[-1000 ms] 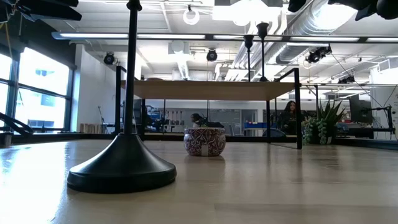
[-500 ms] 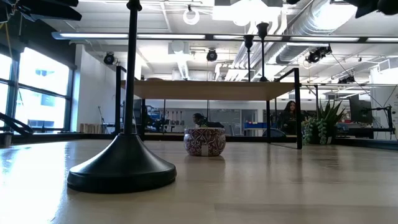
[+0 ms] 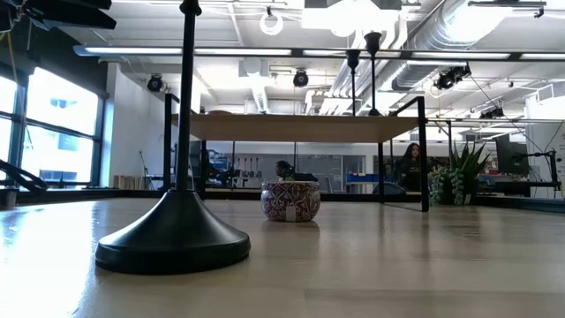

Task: Pick & Place candle stick holders
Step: Put the blue patterned scented candle on the shelf

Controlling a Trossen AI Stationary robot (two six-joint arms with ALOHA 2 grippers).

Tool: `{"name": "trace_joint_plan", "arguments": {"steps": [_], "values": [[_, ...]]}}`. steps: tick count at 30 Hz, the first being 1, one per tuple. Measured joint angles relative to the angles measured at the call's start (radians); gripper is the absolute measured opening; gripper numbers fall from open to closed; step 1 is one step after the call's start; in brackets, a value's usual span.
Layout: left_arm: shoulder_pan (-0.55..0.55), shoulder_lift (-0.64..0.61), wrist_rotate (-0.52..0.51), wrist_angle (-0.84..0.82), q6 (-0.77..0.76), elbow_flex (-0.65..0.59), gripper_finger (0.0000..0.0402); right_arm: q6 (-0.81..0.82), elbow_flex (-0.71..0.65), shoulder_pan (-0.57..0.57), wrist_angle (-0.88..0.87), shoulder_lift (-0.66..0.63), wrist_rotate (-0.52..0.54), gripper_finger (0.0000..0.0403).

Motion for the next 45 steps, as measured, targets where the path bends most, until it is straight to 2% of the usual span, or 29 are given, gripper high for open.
{"name": "trace_joint_plan", "arguments": {"steps": [3, 8, 12, 17, 22, 25, 32, 38, 42, 45], "values": [[0.0, 0.0, 0.0, 0.0, 0.0, 0.0, 0.0269, 0.152, 0.106, 0.06, -0.163, 0.086, 0.081, 0.0307], [0.0, 0.0, -0.001, 0.002, -0.002, 0.0, 0.0269, 0.406, 0.269, 0.139, -0.396, 0.241, 0.085, 0.0307], [0.0, 0.0, -0.001, 0.002, -0.006, 0.0, 0.0269, 0.623, 0.393, 0.185, -0.605, 0.368, 0.034, 0.0307], [0.0, 0.0, -0.001, 0.002, -0.019, 0.0, 0.0269, 1.021, 0.5, 0.225, -0.836, 0.511, -0.039, 0.0307], [0.0, 0.0, 0.004, 0.003, -0.04, 0.0, 0.0269, 1.401, 0.527, 0.271, -0.926, 0.609, -0.149, 0.0307], [0.0, 0.0, 0.005, 0.003, -0.061, 0.0, 0.0269, 1.556, 0.527, 0.293, -0.942, 0.659, -0.239, 0.0307], [0.0, 0.0, 0.061, 0.004, -0.08, 0.0, 0.0269, 1.704, 0.527, 0.35, -0.934, 0.764, -0.316, 0.0307], [0.0, 0.0, 0.08, 0.009, -0.084, 0.0, 0.0269, 1.787, 0.527, 0.42, -0.836, 0.854, -0.37, 0.0307], [0.0, 0.0, 0.079, 0.008, -0.079, 0.0, 0.0269, 1.83, 0.527, 0.464, -0.8, 0.889, -0.368, 0.0307], [0.0, 0.0, 0.073, 0.002, -0.077, 0.0, 0.0269, 1.836, 0.525, 0.494, -0.799, 0.907, -0.323, 0.0307]]}}
